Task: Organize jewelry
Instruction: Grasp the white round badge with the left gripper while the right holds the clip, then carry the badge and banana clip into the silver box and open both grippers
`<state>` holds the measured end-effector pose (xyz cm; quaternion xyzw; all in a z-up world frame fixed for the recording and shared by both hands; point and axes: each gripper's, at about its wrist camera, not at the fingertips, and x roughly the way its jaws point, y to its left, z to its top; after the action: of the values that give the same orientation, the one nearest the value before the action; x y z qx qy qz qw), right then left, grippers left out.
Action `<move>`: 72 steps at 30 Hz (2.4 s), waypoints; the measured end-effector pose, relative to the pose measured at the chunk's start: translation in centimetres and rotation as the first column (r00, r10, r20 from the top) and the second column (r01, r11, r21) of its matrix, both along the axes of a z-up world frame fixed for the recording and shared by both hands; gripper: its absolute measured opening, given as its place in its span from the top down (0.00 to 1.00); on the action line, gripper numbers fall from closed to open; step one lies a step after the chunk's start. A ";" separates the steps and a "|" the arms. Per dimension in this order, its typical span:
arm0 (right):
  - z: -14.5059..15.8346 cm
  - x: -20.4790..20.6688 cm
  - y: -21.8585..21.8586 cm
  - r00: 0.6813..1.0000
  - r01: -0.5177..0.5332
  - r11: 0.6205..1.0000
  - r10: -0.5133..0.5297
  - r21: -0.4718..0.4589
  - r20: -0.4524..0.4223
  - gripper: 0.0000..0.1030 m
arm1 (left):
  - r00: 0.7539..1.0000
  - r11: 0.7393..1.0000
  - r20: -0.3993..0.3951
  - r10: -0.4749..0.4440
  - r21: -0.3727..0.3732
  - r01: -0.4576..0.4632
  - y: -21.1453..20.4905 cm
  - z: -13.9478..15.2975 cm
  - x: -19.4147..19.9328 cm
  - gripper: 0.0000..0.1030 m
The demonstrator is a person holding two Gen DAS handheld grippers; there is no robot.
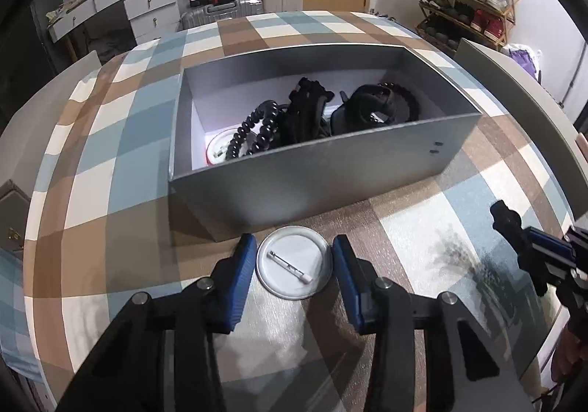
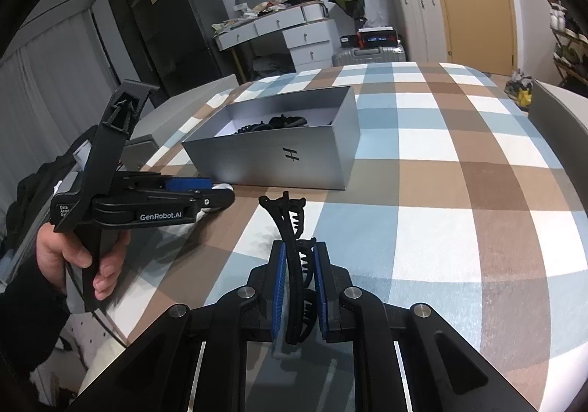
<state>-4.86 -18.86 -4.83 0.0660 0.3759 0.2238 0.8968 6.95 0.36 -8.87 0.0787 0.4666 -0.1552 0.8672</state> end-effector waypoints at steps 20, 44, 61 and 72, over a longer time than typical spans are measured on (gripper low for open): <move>1.2 -1.2 0.2 1.000 0.020 0.999 -0.021 0.044 0.020 0.86 | 0.997 0.999 0.069 -0.041 -0.023 0.042 -0.5 3.9 -3.5 0.64; 9.2 9.4 3.2 0.990 -0.072 0.995 0.063 0.067 0.129 0.86 | 0.995 0.993 0.100 -0.014 -0.116 0.026 1.0 9.3 4.0 0.64; 4.1 14.1 4.7 0.997 -0.066 0.996 0.068 0.052 -0.029 0.86 | 0.997 0.980 0.067 -0.046 -0.188 0.058 1.0 5.9 6.1 0.64; 3.9 14.3 4.2 0.999 -0.048 0.995 0.048 0.093 -0.006 0.84 | 0.995 0.973 0.089 -0.047 -0.223 0.066 0.9 5.8 6.3 0.64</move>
<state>9.39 -14.71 -0.97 0.0993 0.3704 0.2622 0.8855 13.29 1.30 -3.06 -0.0006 0.4073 -0.2282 0.8843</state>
